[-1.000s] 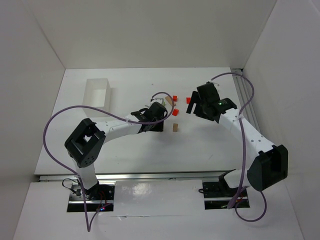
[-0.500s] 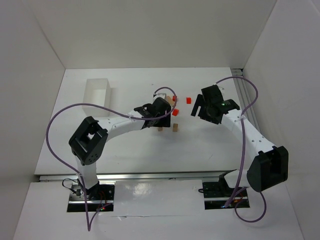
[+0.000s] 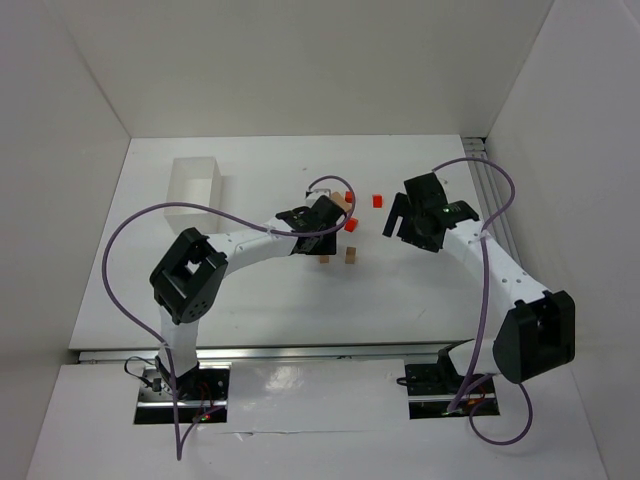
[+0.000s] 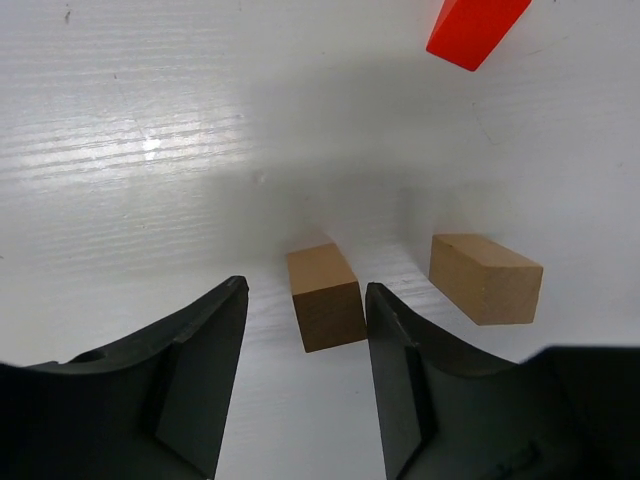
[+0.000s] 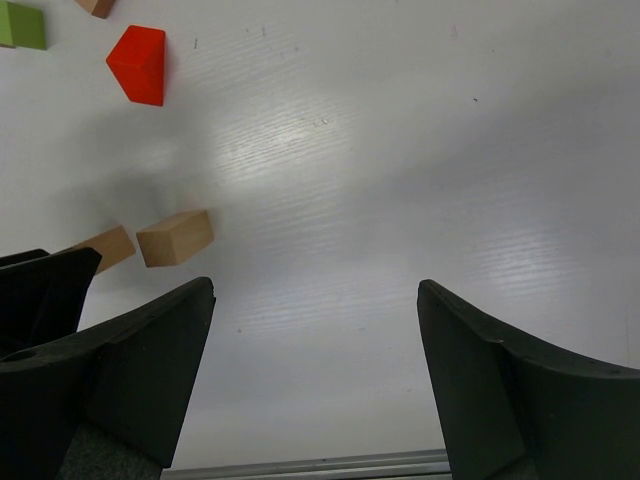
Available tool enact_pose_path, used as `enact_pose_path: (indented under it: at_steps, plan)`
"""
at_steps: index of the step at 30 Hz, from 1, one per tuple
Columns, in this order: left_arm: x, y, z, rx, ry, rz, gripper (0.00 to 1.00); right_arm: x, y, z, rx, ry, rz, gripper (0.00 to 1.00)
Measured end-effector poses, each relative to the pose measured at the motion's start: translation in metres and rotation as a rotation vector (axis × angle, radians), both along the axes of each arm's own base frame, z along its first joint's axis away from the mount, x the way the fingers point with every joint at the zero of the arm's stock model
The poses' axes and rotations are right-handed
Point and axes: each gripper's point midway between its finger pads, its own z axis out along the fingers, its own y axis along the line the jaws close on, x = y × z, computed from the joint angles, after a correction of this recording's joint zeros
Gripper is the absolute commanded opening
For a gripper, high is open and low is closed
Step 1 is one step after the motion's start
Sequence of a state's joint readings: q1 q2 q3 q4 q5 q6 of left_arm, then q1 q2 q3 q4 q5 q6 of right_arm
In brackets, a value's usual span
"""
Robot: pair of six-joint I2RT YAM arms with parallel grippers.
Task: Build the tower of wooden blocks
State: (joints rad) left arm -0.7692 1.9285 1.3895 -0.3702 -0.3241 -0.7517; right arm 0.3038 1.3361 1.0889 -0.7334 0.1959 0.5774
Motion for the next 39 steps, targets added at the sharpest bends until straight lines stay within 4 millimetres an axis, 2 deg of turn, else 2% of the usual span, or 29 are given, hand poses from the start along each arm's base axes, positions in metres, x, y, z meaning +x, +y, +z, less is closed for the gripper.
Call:
enact_pose_path:
  at_steps: [1, 4, 10, 18, 28, 39]
  plan:
    - [0.0, 0.0, 0.0, -0.002, 0.003, 0.007, 0.54, 0.0, 0.0, -0.001, 0.001, 0.002, 0.001, 0.89]
    - [-0.001, 0.001, -0.001, -0.004, 0.006, 0.013, 0.51, 0.0, 0.001, -0.001, 0.002, 0.004, 0.002, 0.89]
    - [-0.001, 0.0, 0.0, -0.005, 0.005, 0.008, 0.26, 0.0, 0.003, -0.006, 0.004, 0.02, 0.014, 0.89]
    - [-0.004, -0.007, 0.0, -0.021, 0.011, -0.011, 0.26, 0.0, 0.004, -0.008, 0.005, 0.027, 0.025, 0.89]
    - [-0.018, -0.021, 0.001, -0.025, 0.025, -0.055, 0.27, -0.004, 0.003, -0.015, 0.002, 0.046, 0.027, 0.89]
    - [-0.008, -0.031, 0.001, -0.007, 0.024, -0.047, 0.28, -0.005, 0.003, -0.017, -0.001, 0.05, 0.029, 0.89]
